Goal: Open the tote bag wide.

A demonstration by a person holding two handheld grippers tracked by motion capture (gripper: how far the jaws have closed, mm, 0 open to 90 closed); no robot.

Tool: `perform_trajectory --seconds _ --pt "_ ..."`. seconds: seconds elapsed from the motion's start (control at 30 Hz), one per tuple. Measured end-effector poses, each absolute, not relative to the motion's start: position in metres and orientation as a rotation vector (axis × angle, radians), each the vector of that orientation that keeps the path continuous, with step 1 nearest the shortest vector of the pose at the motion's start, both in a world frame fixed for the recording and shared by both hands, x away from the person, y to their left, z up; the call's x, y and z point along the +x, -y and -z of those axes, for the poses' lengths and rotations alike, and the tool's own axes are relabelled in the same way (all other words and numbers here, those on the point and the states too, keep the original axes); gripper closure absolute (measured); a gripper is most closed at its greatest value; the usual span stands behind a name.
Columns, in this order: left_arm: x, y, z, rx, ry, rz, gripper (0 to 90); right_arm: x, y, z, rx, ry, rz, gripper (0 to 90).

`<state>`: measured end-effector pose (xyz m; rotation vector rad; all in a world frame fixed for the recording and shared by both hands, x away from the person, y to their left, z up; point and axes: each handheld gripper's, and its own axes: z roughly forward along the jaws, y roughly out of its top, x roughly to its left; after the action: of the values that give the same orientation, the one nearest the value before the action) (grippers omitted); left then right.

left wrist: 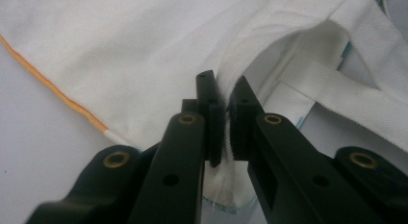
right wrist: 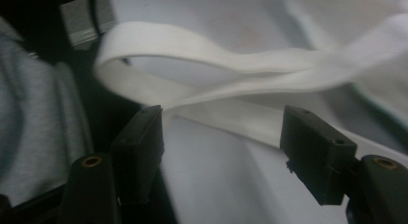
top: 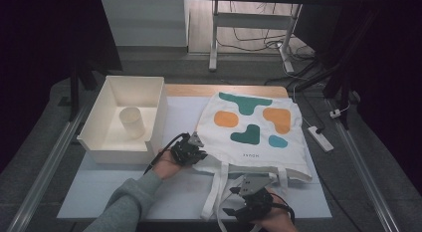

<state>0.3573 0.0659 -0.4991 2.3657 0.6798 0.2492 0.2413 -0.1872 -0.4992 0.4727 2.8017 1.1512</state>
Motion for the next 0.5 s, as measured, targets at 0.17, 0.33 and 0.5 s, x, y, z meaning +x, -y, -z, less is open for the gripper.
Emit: perform_trajectory --seconds 0.17,0.33,0.5 --pt "0.358 -0.066 0.499 2.366 -0.683 -0.243 85.7 0.228 0.172 0.504 0.429 -2.873 -1.106 33.8" --pt "0.359 -0.066 0.499 2.363 -0.686 -0.234 85.7 0.217 0.159 0.512 0.385 -2.902 -1.006 34.1" --pt "0.359 -0.067 0.499 2.363 -0.685 -0.234 85.7 0.215 0.156 0.516 0.378 -2.899 -0.937 41.9"
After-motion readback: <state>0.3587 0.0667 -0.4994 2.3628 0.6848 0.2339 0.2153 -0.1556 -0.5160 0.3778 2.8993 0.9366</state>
